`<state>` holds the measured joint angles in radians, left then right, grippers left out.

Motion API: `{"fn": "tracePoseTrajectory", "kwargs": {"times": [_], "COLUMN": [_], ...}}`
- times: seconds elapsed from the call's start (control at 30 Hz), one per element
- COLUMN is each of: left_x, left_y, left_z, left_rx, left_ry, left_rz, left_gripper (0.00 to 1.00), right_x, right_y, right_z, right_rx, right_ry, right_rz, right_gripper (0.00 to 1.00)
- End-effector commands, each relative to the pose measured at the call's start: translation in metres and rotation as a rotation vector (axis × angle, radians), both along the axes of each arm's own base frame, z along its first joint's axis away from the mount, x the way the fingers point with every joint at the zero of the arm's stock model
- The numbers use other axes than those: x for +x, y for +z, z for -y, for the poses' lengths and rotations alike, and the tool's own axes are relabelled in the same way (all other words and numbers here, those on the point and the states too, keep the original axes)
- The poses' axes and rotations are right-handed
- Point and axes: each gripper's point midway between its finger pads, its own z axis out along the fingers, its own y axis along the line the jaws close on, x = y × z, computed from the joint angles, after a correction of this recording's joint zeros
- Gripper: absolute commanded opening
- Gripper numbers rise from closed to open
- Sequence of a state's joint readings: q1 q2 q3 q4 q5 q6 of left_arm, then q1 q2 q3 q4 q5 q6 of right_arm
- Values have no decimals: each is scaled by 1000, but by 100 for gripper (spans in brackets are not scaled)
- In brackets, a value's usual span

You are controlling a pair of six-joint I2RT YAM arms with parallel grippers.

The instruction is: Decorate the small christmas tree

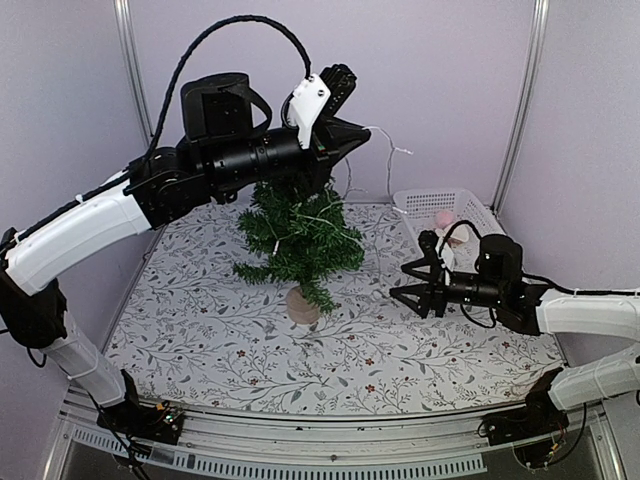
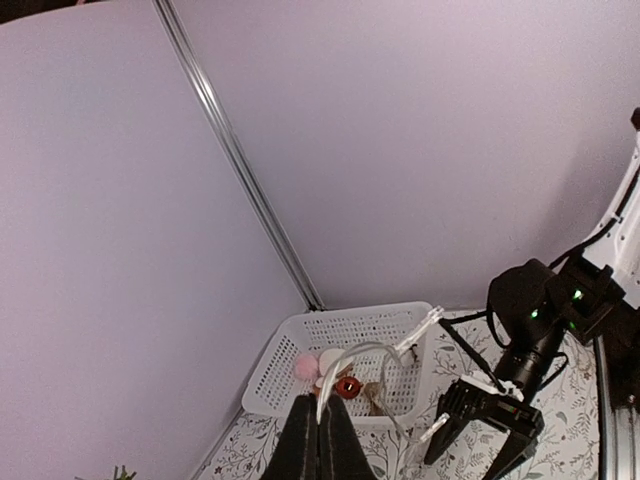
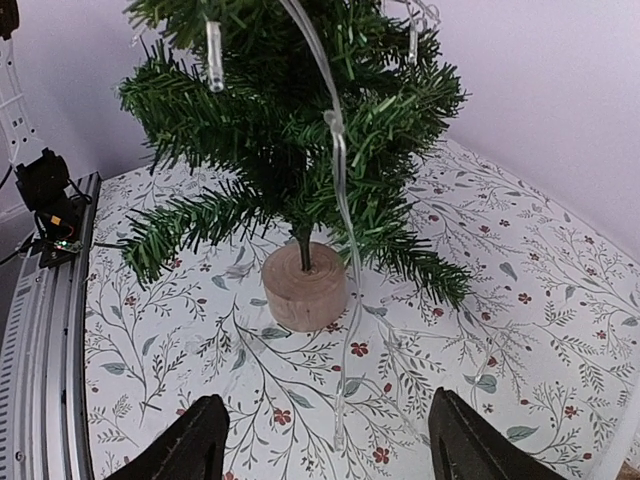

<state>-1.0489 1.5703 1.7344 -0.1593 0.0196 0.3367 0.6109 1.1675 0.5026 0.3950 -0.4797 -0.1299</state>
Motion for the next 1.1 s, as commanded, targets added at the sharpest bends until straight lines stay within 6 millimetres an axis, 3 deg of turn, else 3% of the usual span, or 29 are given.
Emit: {"fn": "tracePoseTrajectory", "kwargs": {"times": [0.0,0.23,0.43,0.63,0.73,0.8,0.97,1.07], "left_x": [3,6,10,11,12,10,0,-14], "left_y": [14,13,14,14,12,9,-6,-18], "left_z": [-7,-7,-7,-8,-8,-8,-3,4], "left_rx": [-49,-59,-65,-75,-76,-70,-45,-28], "left_ry": [6,16,20,21,17,7,-55,-130], "left_rz": [11,11,13,8,-2,-12,-55,-88], "left_gripper": [0,0,0,0,0,0,0,0], "right_x": [11,24,24,29,32,33,36,36], "right_y": [5,-8,-16,-28,-28,-24,4,32], "right_z": [-9,-29,-40,-43,-42,-38,-11,12], "right_rx": [59,70,64,40,24,11,17,47], "right_ry": [10,53,81,66,48,26,-80,-169], "right_rz": [31,-19,-36,-61,-62,-57,-31,11], "right_gripper": [71,59,47,26,8,0,0,0]}}
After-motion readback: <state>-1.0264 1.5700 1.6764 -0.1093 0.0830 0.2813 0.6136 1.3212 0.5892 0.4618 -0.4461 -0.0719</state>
